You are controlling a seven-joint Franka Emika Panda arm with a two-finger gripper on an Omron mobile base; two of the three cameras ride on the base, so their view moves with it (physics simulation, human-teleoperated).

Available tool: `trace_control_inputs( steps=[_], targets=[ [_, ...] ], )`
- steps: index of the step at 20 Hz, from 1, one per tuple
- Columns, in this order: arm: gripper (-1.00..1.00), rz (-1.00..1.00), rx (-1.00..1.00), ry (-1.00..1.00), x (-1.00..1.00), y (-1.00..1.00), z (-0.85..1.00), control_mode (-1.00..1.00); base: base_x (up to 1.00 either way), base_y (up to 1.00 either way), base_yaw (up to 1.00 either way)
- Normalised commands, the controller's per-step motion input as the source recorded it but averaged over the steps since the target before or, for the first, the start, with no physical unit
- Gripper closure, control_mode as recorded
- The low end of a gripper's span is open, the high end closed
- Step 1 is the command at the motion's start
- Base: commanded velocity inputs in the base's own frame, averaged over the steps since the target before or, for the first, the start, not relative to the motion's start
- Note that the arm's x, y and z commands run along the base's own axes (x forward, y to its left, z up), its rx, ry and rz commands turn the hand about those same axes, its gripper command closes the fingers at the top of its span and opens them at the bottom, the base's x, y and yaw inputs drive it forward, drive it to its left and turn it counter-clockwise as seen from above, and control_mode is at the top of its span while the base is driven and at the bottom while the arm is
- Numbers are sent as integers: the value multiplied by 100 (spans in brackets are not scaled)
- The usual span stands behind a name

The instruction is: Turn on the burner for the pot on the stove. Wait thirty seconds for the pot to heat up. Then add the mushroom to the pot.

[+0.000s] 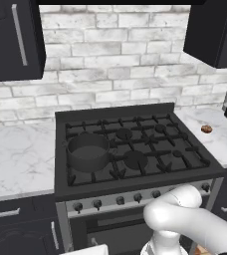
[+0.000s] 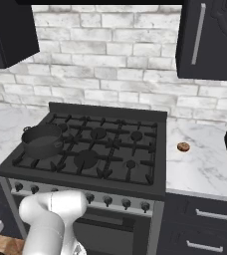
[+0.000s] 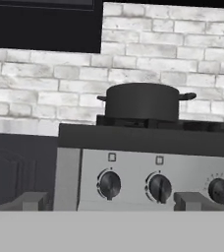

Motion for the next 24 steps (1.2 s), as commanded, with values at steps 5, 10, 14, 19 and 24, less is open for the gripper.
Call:
trace_control_inputs(
  steps=[5, 10, 14, 19, 24],
  targets=[
    [-100, 0, 11, 0, 9, -26, -7, -100, 0, 0, 0],
    [-100, 0, 10, 0, 20, -28, 0, -100, 0, 0, 0],
    [-100, 0, 2, 0, 37, -5, 0, -100, 0, 0, 0],
    [-100, 0, 0, 0, 35, 0, -10, -100, 0, 0, 0],
    [-100, 0, 0, 0, 26, 0, -17, -100, 0, 0, 0]
  ],
)
